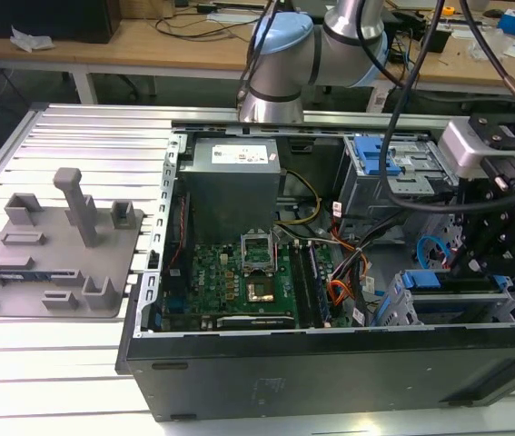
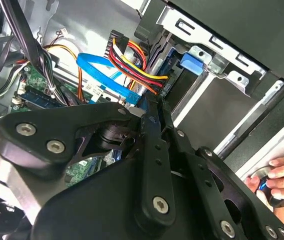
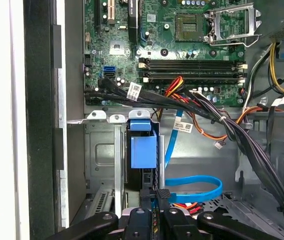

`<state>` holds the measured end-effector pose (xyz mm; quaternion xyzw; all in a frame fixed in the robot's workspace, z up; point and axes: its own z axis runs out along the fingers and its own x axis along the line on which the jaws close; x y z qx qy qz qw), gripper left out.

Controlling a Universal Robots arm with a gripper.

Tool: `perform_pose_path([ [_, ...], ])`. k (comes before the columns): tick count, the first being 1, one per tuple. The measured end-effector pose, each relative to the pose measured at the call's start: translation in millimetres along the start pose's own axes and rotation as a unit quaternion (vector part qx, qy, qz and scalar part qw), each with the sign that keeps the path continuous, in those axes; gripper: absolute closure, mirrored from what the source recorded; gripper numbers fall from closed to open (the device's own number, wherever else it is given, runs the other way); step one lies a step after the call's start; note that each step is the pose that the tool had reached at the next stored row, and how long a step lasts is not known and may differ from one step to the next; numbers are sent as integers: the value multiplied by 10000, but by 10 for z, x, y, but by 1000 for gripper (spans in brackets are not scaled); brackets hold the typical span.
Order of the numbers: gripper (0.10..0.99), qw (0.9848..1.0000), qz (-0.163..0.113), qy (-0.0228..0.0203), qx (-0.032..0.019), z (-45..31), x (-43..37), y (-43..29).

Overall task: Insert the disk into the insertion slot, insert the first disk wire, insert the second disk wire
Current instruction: 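Insert the second disk wire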

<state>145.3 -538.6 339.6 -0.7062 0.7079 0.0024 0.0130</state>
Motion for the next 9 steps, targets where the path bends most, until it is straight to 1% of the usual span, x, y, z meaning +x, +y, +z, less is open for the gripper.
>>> perform_pose_path([
  [2, 925, 10000, 0, 6, 0, 25, 2, 0],
  [4, 914, 10000, 0, -9, -1, 38, 1, 1],
  [5, 855, 10000, 0, -9, -1, 39, 2, 1],
  [6, 855, 10000, 0, -11, -1, 23, 2, 0],
  [7, 733, 10000, 1, -3, 0, -25, 1, -1],
  [9, 733, 10000, 4, -3, 0, -96, -2, -1],
])
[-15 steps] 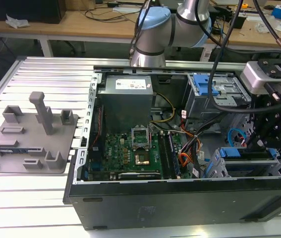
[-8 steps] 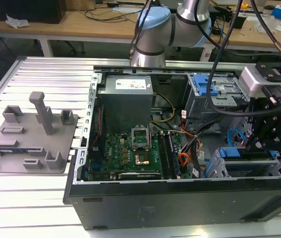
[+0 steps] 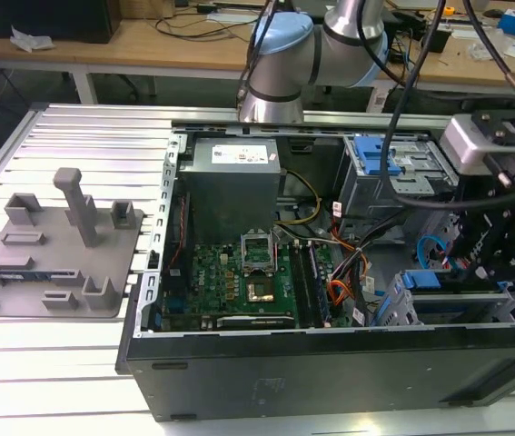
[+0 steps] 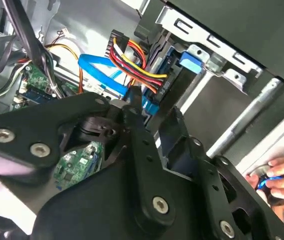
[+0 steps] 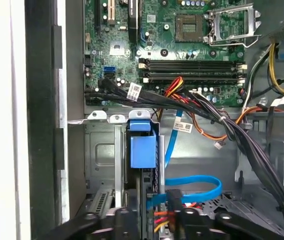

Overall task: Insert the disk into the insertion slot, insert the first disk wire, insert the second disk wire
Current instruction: 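Insert the second disk wire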

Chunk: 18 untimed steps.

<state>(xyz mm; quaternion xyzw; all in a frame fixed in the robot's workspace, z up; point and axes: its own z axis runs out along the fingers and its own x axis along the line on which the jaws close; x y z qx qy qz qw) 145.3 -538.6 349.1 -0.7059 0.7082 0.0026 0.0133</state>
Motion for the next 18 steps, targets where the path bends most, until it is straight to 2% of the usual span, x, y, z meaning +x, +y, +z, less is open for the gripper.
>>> perform_pose_path([
  [1, 671, 10000, 2, 1, 0, -35, -2, 0],
  [2, 671, 10000, 4, 2, 0, -73, -5, -1],
  [5, 671, 10000, 12, 12, 0, -258, -26, -3],
  [7, 682, 10000, 24, 28, 0, -332, -43, -4],
  [8, 816, 10000, 31, 37, 1, -342, -53, -4],
  [9, 875, 10000, 32, 44, 1, -342, -57, -3],
  [10, 875, 10000, 32, 43, 0, -342, -57, -3],
  [11, 933, 10000, 32, 45, 1, -343, -57, -3],
  [12, 933, 10000, 32, 45, 1, -343, -57, -4],
  [13, 980, 10000, 32, 46, 1, -343, -57, -3],
  [18, 980, 10000, 32, 48, 1, -343, -57, -3],
])
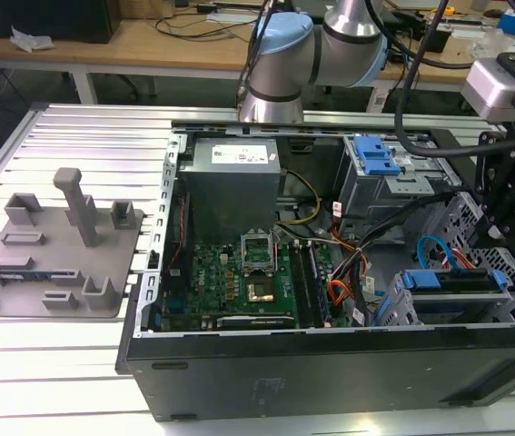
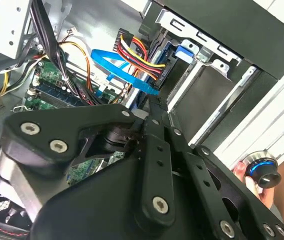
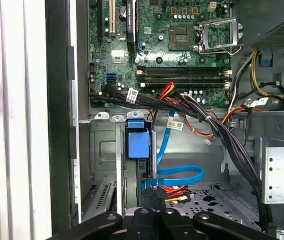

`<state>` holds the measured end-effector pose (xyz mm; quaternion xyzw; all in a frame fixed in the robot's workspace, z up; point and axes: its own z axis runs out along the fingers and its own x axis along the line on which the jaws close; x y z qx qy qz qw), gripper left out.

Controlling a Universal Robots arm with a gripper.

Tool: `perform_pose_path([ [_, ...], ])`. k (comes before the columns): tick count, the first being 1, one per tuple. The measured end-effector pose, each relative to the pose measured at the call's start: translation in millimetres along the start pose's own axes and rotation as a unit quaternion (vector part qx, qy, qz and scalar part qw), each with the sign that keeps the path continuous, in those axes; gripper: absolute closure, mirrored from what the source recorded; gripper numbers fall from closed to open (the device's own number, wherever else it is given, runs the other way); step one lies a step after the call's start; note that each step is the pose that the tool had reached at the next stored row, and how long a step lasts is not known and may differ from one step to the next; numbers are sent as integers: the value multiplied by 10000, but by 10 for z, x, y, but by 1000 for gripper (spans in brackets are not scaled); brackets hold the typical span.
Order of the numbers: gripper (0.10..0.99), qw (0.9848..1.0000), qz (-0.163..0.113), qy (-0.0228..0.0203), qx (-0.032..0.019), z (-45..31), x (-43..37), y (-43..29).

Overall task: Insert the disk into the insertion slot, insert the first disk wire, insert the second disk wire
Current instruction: 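Insert the second disk wire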

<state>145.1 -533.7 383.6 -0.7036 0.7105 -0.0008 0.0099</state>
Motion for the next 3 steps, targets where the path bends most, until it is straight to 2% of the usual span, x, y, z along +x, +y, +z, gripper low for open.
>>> perform_pose_path([
  [3, 980, 10000, 0, 1, 0, 0, 0, 0],
])
